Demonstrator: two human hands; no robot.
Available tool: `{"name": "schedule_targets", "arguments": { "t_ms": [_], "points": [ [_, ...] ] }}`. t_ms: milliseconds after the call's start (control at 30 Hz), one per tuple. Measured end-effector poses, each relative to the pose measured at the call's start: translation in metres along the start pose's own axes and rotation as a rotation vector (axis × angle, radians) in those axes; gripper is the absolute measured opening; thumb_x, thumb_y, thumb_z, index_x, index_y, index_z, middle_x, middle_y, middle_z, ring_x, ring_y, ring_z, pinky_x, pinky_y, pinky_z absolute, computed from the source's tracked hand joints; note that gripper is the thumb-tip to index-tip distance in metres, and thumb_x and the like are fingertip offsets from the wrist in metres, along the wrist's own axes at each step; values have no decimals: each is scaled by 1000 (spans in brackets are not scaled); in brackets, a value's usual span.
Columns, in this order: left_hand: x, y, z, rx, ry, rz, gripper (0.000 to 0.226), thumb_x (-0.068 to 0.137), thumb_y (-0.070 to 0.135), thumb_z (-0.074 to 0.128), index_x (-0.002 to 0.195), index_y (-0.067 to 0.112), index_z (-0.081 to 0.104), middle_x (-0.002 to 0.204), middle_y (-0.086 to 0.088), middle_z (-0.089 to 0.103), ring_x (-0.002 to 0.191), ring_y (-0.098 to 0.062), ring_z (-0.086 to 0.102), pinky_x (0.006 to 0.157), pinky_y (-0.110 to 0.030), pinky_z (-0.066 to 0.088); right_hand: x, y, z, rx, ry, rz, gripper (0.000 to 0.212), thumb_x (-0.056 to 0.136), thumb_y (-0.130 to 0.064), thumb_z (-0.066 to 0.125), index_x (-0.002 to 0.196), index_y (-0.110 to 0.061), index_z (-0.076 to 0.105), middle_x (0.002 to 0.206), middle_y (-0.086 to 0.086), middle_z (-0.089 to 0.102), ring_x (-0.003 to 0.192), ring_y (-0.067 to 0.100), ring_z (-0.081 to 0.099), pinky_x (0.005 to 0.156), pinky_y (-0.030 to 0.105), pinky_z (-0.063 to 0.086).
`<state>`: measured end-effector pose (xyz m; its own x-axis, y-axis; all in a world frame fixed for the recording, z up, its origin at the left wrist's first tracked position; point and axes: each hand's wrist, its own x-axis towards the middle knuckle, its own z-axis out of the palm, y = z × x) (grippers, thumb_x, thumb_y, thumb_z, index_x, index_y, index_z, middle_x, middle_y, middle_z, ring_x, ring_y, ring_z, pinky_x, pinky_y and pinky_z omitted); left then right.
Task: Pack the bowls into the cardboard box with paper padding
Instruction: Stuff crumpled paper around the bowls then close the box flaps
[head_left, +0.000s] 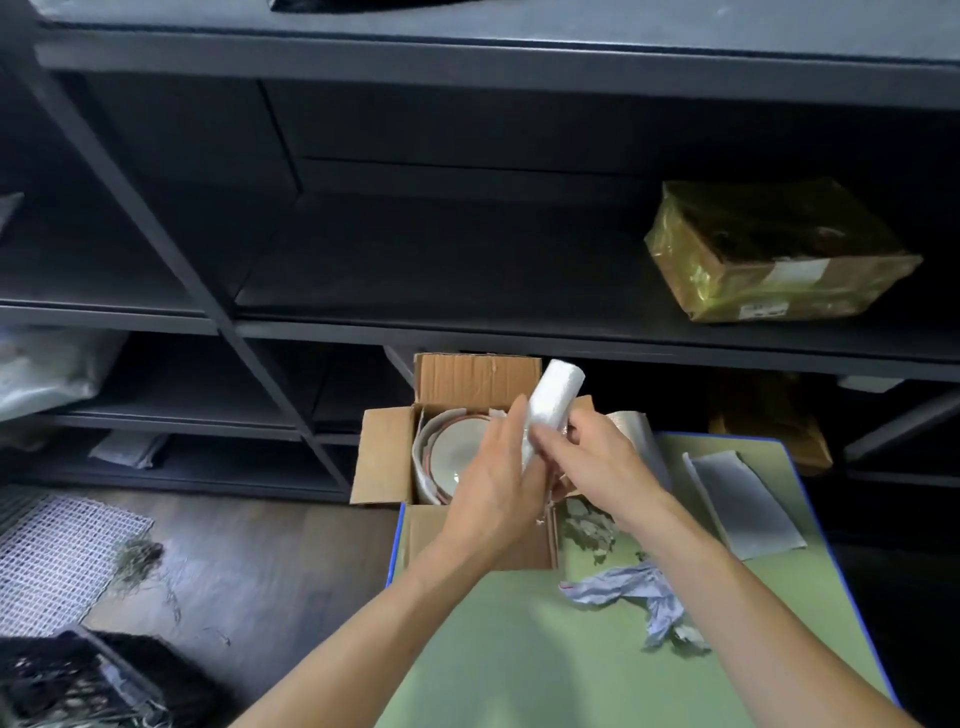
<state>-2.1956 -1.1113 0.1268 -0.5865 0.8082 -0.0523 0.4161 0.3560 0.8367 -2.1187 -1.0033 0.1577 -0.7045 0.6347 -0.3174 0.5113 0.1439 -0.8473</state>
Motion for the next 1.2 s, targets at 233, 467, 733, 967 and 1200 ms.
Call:
{"name": "schedule_targets", "arguments": {
  "t_ms": [233, 467, 733, 967, 1200],
  "points": [
    [-6, -26, -44, -325, -60, -105, 20, 94, 38, 54, 114, 43, 57, 92, 11, 67, 83, -19, 68, 77, -53, 58, 10, -5, 28, -67, -30, -9, 9, 95, -21, 61, 91, -28, 66, 87, -10, 69, 84, 9, 65, 69, 27, 50],
    [-1, -45, -84, -495, -75, -178, 23, 96, 9, 53, 110, 26, 51, 82, -20, 69, 63, -32, 69, 57, -43, 60, 5, -31, 68, 32, -76, -91, 28, 94, -11, 55, 99, -34, 71, 92, -7, 73, 84, 13, 69, 68, 24, 54],
    [-9, -62, -105, -469, -93, -114, 16, 99, 19, 54, 112, 29, 56, 99, -7, 62, 72, -12, 69, 61, -31, 61, 9, -33, 88, 108, -97, 1, 20, 91, -15, 64, 101, -29, 76, 112, 8, 66, 94, 21, 70, 60, 22, 52],
    [-5, -61, -108, -425, -71, -142, 17, 95, 7, 56, 104, 20, 62, 90, -6, 59, 60, -7, 66, 53, -27, 56, 7, -28, 92, 101, -14, -25, 19, 90, -27, 69, 108, -31, 72, 103, -2, 73, 90, 13, 72, 80, 32, 58],
    [3, -69, -113, -459, -68, -133, 28, 92, -3, 53, 95, 20, 69, 96, -13, 67, 82, -27, 71, 73, -54, 59, 21, -31, 81, 369, -92, 60, 25, 97, -9, 55, 106, -20, 76, 103, 8, 75, 98, 30, 71, 81, 43, 59]
  ]
}}
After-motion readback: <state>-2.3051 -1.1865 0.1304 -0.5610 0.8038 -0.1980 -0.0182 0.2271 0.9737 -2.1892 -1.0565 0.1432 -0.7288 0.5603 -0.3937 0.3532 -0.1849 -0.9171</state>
